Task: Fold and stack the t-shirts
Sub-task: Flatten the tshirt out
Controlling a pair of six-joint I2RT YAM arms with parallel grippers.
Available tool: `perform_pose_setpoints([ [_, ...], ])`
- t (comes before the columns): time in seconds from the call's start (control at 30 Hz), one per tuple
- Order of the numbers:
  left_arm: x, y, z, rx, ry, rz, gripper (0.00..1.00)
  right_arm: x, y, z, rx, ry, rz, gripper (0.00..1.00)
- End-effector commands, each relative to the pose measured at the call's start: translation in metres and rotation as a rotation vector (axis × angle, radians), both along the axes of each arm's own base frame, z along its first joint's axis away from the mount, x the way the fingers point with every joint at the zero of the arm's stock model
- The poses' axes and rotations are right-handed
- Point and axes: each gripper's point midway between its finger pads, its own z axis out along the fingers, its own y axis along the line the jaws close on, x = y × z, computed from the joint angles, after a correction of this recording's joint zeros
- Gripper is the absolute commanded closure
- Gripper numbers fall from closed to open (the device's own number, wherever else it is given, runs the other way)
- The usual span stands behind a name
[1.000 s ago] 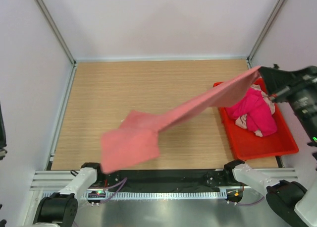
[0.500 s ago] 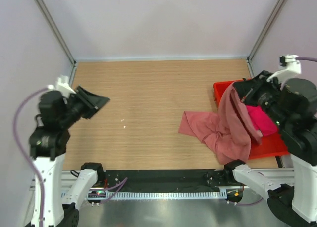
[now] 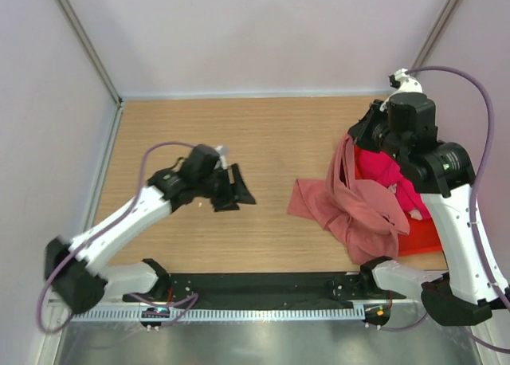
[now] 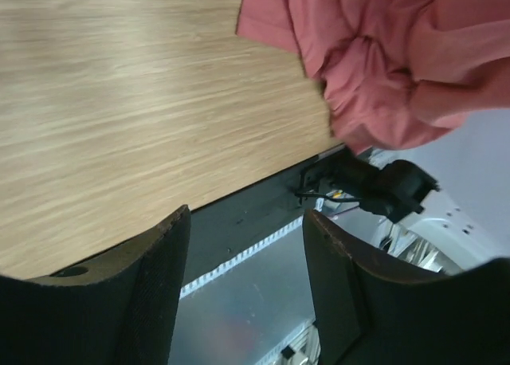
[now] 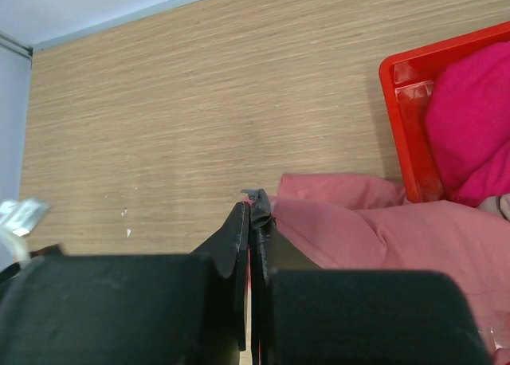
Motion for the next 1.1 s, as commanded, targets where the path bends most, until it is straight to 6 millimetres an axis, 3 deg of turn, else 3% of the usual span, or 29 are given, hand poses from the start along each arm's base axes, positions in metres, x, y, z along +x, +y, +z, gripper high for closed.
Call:
perform_pose_setpoints([
  [0.0, 0.044, -0.061, -0.018, 0.039, -0.053, -0.041, 0.38, 0.009, -0.001, 0.029, 0.018, -0.101, -0.018, 0.99],
  [0.03, 0.051, -0.079, -0.008, 0.024, -0.065, -0.066, 0.38, 0.009, -0.001, 0.03, 0.022, -0.103, -0.021, 0.99],
  [0.07, 0.061, -0.095, -0.034, 0.061, -0.022, -0.079, 0.38, 0.008, -0.003, 0.032, 0.025, -0.111, -0.026, 0.99],
  [0.17, 0.08, -0.135, -0.034, 0.032, -0.044, -0.138, 0.38, 0.006, -0.004, 0.027, 0.029, -0.106, -0.035, 0.99],
  [0.2, 0.086, -0.147, -0.062, 0.06, -0.003, -0.152, 0.39, 0.004, -0.006, 0.027, 0.029, -0.108, -0.038, 0.99],
  [0.27, 0.097, -0.171, -0.061, 0.048, -0.026, -0.178, 0.39, 0.002, -0.009, 0.02, 0.007, -0.102, -0.047, 0.99],
  [0.3, 0.102, -0.182, -0.085, 0.065, 0.003, -0.188, 0.4, -0.001, -0.012, 0.021, 0.0, -0.109, -0.049, 0.99],
  [0.37, 0.107, -0.205, -0.086, 0.035, 0.005, -0.211, 0.41, -0.003, -0.018, 0.015, -0.032, -0.1, -0.06, 0.99],
  [0.4, 0.108, -0.212, -0.091, 0.032, 0.012, -0.22, 0.43, -0.004, -0.018, 0.013, -0.039, -0.095, -0.06, 0.99],
  [0.43, 0.106, -0.219, -0.11, 0.046, 0.039, -0.236, 0.42, -0.005, -0.019, 0.013, -0.043, -0.097, -0.058, 0.99],
  [0.5, 0.109, -0.231, -0.112, 0.032, 0.043, -0.237, 0.42, -0.007, -0.019, 0.008, -0.046, -0.082, -0.054, 0.99],
  [0.53, 0.108, -0.235, -0.124, 0.031, 0.066, -0.242, 0.42, -0.008, -0.018, 0.007, -0.044, -0.078, -0.048, 0.99],
  [0.6, 0.112, -0.24, -0.128, 0.03, 0.074, -0.227, 0.43, -0.01, -0.017, 0.006, -0.039, -0.077, -0.038, 0.99],
  [0.67, 0.112, -0.235, -0.146, 0.076, 0.112, -0.21, 0.46, -0.01, -0.018, 0.005, -0.047, -0.081, -0.038, 0.99],
  [0.73, 0.114, -0.237, -0.147, 0.083, 0.125, -0.221, 0.48, -0.01, -0.02, 0.004, -0.06, -0.085, -0.045, 0.99],
  [0.87, 0.115, -0.236, -0.149, 0.112, 0.114, -0.256, 0.74, -0.007, -0.022, -0.001, -0.078, -0.074, -0.054, 0.99],
  [0.9, 0.118, -0.231, -0.147, 0.132, 0.097, -0.254, 0.88, -0.006, -0.022, -0.003, -0.081, -0.072, -0.051, 0.99],
  [0.93, 0.12, -0.224, -0.144, 0.163, 0.07, -0.271, 0.94, -0.006, -0.021, -0.006, -0.084, -0.066, -0.049, 0.99],
  [0.97, 0.118, -0.211, -0.13, 0.197, 0.054, -0.264, 1.0, -0.007, -0.022, -0.007, -0.087, -0.062, -0.048, 0.99],
  [1.03, 0.127, -0.185, -0.119, 0.284, -0.031, -0.247, 1.0, -0.007, -0.023, -0.011, -0.101, -0.054, -0.049, 0.99],
  [1.07, 0.122, -0.166, -0.098, 0.3, -0.073, -0.236, 1.0, -0.006, -0.023, -0.014, -0.109, -0.044, -0.047, 0.99],
])
